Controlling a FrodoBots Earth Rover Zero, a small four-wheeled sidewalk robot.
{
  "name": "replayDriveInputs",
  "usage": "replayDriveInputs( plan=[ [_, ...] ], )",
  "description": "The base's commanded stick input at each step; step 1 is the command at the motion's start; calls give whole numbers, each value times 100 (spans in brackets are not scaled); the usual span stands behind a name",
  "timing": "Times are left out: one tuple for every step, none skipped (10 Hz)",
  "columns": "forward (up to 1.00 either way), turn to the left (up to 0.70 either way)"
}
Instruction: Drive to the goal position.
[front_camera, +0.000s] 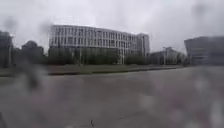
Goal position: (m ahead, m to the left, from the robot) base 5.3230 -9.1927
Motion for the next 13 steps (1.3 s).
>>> replayDriveInputs(
  plan=[
    [100,-27],
    [100,-27],
    [100,-27],
    [100,-27],
    [100,-27],
    [100,-27],
    [100,-27],
    [100,-27],
    [100,-27],
    [100,-27],
    [100,-27],
    [100,-27],
    [100,-27]
  ],
)
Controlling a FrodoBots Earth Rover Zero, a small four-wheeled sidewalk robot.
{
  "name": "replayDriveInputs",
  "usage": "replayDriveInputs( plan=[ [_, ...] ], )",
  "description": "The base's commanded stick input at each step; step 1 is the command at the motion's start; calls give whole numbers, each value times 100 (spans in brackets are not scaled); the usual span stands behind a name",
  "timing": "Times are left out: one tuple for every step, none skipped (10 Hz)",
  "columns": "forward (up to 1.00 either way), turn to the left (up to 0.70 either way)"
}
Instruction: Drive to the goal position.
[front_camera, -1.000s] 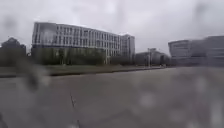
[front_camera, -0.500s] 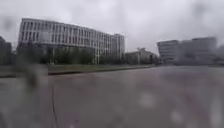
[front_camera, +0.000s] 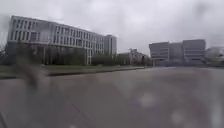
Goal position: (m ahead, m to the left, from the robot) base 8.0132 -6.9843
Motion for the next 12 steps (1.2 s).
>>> replayDriveInputs(
  plan=[
    [100,-27],
    [100,-27],
    [100,-27],
    [100,-27],
    [100,-27],
    [100,-27],
    [100,-27],
    [100,-27],
    [100,-27],
    [100,-27],
    [100,-27],
    [100,-27]
  ],
)
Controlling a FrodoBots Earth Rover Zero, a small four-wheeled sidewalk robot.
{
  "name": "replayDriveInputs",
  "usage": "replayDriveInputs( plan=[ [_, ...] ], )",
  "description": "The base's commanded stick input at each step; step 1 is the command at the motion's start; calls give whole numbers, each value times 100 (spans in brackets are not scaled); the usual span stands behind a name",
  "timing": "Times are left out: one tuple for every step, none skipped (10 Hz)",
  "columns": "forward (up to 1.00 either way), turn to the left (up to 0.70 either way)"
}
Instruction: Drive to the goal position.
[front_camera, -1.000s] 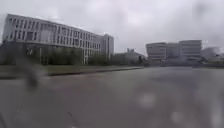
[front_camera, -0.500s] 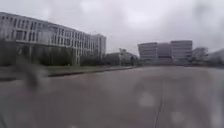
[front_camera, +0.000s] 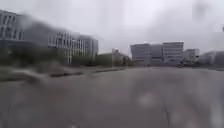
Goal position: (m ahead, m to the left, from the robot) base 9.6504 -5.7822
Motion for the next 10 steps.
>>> replayDriveInputs(
  plan=[
    [100,-27],
    [100,-27],
    [100,-27],
    [100,-27],
    [100,-27],
    [100,-27],
    [100,-27],
    [100,-27],
    [100,-24],
    [100,0]
  ],
)
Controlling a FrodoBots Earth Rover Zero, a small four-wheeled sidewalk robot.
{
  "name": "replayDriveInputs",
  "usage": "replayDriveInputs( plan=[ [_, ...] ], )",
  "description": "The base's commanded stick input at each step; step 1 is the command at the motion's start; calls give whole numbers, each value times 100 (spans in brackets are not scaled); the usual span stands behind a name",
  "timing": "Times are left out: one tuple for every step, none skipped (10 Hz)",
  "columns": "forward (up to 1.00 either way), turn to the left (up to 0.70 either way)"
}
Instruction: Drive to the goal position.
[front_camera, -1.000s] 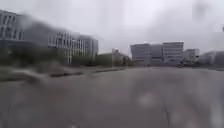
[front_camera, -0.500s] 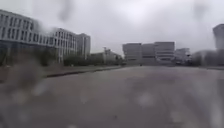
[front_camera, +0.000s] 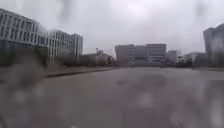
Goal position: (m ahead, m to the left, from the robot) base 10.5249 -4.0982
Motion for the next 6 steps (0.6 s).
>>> replayDriveInputs(
  plan=[
    [100,0],
    [100,0],
    [100,0],
    [100,0],
    [100,0],
    [100,0]
  ],
)
